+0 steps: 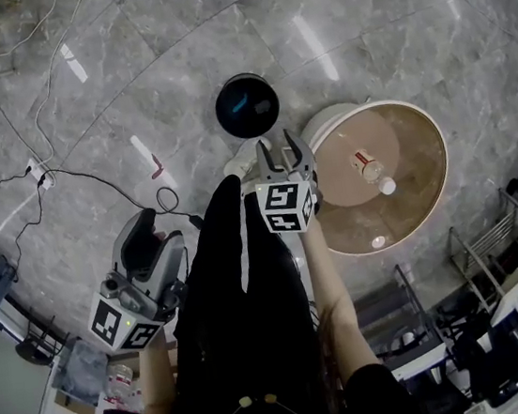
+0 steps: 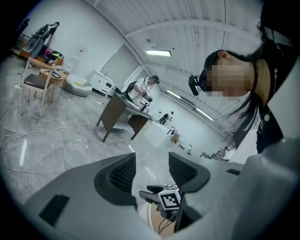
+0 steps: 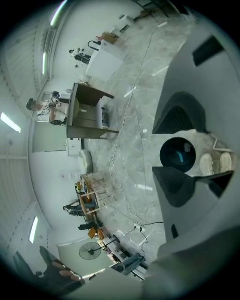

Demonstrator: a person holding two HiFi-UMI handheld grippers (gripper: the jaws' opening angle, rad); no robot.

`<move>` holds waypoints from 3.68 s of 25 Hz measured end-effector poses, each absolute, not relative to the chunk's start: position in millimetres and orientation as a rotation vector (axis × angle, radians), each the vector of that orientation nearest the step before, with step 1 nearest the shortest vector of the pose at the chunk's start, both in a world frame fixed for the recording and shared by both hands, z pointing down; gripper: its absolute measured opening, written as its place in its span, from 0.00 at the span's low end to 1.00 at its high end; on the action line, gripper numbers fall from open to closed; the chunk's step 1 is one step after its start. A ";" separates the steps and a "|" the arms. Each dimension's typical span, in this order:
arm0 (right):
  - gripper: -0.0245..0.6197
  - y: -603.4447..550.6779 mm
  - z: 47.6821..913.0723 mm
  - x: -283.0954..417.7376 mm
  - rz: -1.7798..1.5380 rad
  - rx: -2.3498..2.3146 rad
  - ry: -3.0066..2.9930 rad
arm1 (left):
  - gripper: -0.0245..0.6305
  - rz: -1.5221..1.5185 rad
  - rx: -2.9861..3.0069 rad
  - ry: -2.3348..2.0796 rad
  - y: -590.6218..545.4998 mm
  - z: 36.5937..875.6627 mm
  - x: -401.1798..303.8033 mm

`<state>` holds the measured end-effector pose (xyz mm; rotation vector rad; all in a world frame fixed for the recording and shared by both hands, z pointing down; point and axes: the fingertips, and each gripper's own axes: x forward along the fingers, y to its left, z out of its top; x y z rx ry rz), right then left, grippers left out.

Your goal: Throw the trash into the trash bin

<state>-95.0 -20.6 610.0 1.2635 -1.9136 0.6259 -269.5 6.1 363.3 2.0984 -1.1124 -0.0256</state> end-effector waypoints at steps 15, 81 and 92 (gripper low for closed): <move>0.51 29.3 558.3 56.3 0.783 1.742 -1.622 | 0.37 0.098 2.246 -0.733 -20.1 363.0 -152.6; 0.35 -36.1 590.9 6.1 0.734 1.527 -1.797 | 0.37 0.027 2.072 -1.141 2.1 373.9 -239.9; 0.35 -41.3 671.5 -67.9 0.623 1.319 -1.909 | 0.37 0.036 1.975 -1.287 44.4 415.9 -291.8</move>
